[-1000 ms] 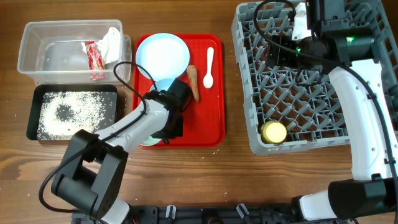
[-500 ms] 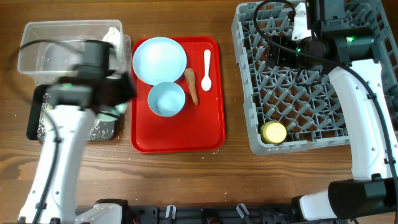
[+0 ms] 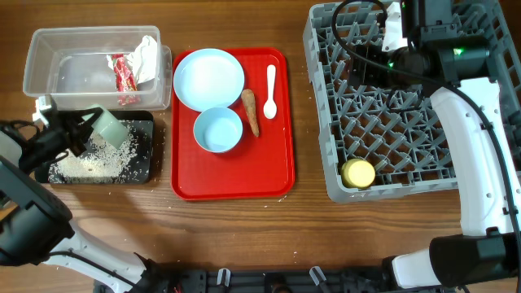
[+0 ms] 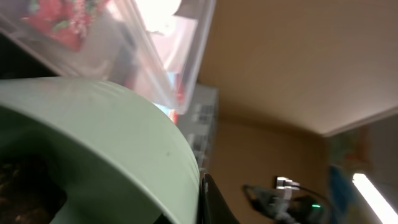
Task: Sort waste into correct bins and load items into the dishwasher rack
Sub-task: 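Lift the mint bowl and tip the brown food onto the black tray, then set the empty mint bowl back on the red tray with the left gripper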
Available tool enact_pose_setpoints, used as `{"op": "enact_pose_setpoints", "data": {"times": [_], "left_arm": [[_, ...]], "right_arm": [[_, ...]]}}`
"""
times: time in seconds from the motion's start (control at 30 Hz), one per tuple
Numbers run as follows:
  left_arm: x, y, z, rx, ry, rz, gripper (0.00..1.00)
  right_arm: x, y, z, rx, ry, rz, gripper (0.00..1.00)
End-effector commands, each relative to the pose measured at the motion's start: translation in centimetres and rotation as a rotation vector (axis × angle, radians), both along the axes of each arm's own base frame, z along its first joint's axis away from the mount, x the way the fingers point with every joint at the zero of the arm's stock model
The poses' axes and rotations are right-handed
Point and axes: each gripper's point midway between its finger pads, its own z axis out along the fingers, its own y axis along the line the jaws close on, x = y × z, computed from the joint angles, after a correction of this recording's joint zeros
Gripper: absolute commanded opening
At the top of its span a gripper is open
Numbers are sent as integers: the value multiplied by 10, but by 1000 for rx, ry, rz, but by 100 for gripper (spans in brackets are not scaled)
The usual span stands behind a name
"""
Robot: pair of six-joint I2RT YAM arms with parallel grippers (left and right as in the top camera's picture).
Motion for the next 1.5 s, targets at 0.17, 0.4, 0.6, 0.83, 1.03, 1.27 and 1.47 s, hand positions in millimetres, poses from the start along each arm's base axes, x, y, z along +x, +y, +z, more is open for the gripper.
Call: {"op": "enact_pose_setpoints", "data": {"times": [0.17,0.4,0.6,0.83,1.03,1.27,1.47], "left_arm": [[4,10,31,-207,-71,50,4],[6,9,30,-216,-8,50,4],[-15,-105,95,778,4,-143,4],[-62,-219,29,1213,100,-550,4],[-107,-245,-50,1365,280,-692,4],[-120,-256,-92,1438,298,-787,4],[-118,-257,-100,1437,303,-790,22]], "right_arm": [[2,4,2,7,-8,19,84],[2,4,2,10,-6,20,84],[3,5,3,10,-11,22,84],[8,5,6,12,-34,23,84],[9,5,7,2,-48,43,84],[9,5,6,2,-45,43,84],[9,5,6,2,-45,42,84]]}}
